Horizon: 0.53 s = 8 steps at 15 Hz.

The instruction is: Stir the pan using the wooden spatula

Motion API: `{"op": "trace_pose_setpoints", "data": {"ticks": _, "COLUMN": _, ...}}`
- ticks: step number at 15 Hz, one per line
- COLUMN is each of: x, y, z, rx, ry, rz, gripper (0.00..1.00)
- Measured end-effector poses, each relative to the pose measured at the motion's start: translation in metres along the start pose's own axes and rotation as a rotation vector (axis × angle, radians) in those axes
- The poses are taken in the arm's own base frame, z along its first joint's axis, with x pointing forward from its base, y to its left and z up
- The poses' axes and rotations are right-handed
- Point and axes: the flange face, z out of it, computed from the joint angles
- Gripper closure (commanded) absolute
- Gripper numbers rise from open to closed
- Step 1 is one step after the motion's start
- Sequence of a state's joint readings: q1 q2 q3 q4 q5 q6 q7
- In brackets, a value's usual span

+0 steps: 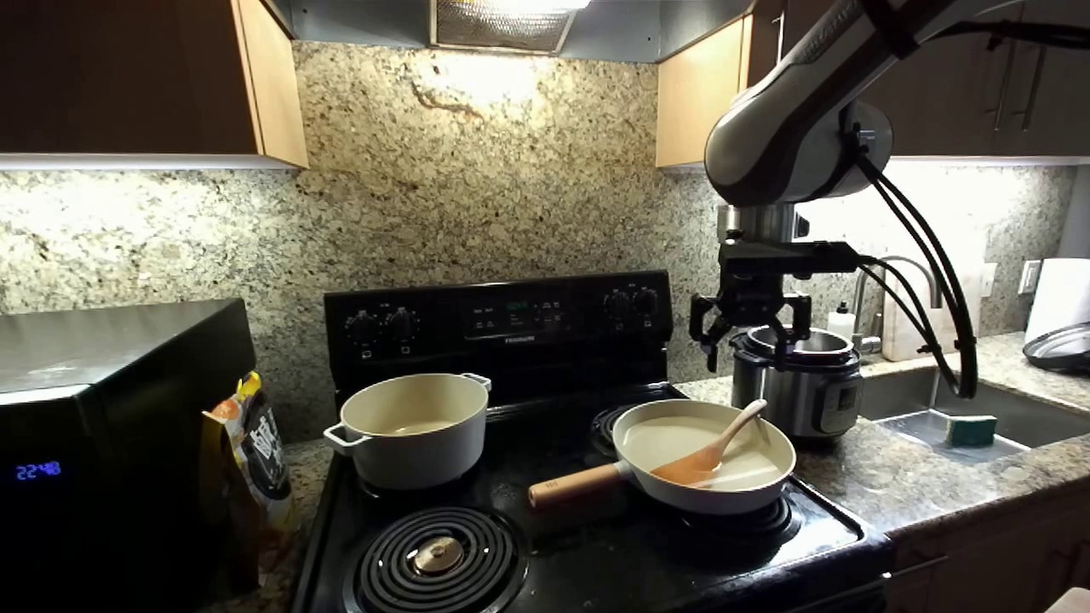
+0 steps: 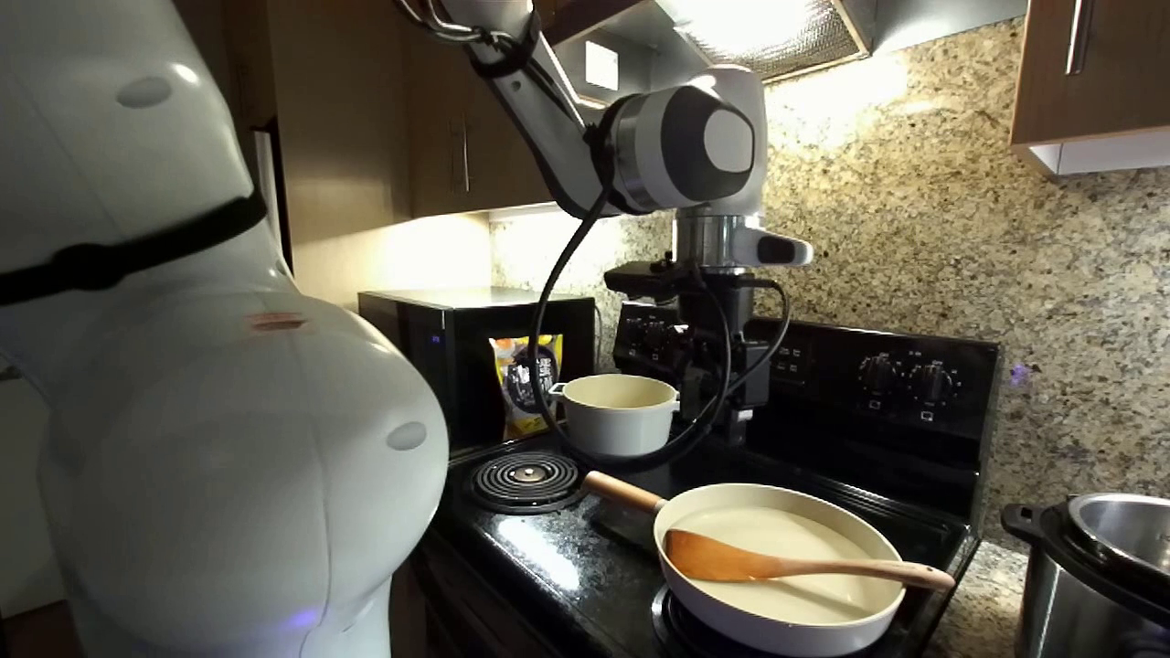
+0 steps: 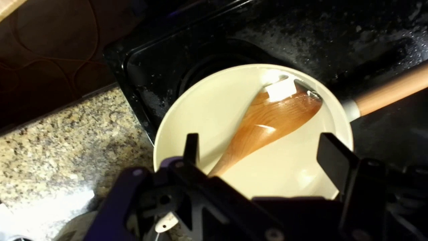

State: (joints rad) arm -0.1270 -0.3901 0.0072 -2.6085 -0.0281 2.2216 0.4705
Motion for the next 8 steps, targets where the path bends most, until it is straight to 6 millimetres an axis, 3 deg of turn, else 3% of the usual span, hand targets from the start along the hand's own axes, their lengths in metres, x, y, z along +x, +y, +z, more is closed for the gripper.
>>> {"op": "trace_pose_setpoints", "data": {"ticks": 3, "x": -0.031, "y": -0.039, "z": -0.028, "rx": 0.010, "ry": 0.066, "rz": -0.140, "gripper": 0.61}}
{"op": "trace_pose_setpoints", "data": {"ticks": 4, "x": -0.046, "y": -0.054, "z": -0.039, "rx": 0.009, "ry": 0.091, "rz": -0.190, "gripper": 0.41}}
{"op": "trace_pose_setpoints", "data": {"ticks": 6, "x": -0.075, "y": -0.076, "z": -0.059, "rx": 0.006, "ry": 0.136, "rz": -0.274, "gripper": 0.55}}
{"op": "trace_pose_setpoints", "data": {"ticks": 8, "x": -0.086, "y": -0.079, "z": -0.067, "rx": 0.005, "ry": 0.155, "rz": -0.295, "gripper": 0.60}}
